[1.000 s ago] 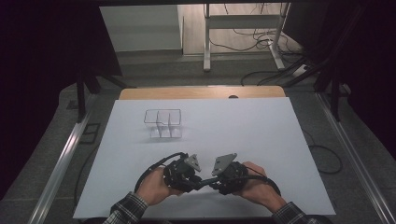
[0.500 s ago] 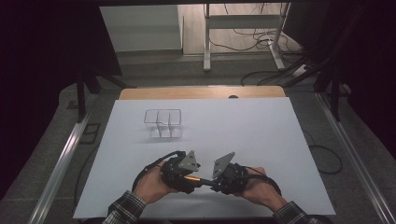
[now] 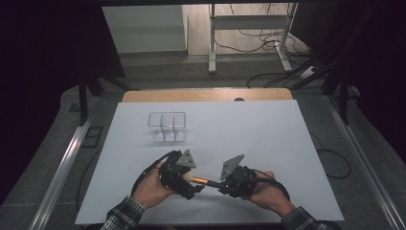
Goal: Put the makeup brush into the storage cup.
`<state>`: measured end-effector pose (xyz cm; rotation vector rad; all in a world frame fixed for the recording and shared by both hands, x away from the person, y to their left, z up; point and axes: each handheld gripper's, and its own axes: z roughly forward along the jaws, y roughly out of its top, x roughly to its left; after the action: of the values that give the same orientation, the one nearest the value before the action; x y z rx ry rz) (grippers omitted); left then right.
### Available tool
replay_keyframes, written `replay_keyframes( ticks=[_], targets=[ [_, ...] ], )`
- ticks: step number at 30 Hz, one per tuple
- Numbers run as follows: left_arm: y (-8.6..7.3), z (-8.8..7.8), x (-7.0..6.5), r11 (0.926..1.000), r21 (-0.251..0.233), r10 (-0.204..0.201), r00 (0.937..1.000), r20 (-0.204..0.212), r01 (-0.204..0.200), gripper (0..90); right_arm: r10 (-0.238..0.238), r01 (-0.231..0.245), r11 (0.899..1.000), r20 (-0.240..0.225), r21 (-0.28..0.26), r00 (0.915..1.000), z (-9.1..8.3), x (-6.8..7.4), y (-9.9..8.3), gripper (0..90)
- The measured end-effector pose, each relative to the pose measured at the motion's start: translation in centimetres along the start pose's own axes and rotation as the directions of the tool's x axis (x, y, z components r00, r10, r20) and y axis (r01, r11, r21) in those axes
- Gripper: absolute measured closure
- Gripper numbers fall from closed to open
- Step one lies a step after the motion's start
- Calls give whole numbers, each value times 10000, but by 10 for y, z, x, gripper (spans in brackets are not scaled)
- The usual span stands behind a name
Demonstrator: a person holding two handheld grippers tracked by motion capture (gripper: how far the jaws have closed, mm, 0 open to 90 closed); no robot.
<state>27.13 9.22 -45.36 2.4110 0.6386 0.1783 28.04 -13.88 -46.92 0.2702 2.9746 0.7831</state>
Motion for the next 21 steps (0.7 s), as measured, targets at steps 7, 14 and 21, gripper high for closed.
replay_keyframes(
  ticks=[7, 14, 21],
  targets=[
    [-12, 1, 10, 9970, -293, -733, 9968, -323, 723, 9, 292, -293, 9996, 197, 17, 9994, -2, -3, -3, 777],
    [-23, 3, 21, 9931, -436, -1105, 9935, -275, 1093, 4, 612, -609, 9981, 402, -91, 9973, -6, -8, -7, 777],
    [-29, 2, 25, 9951, -398, -923, 9940, -588, 901, 3, 925, -898, 9952, 713, -399, 9932, -13, -15, -12, 777]
  ],
)
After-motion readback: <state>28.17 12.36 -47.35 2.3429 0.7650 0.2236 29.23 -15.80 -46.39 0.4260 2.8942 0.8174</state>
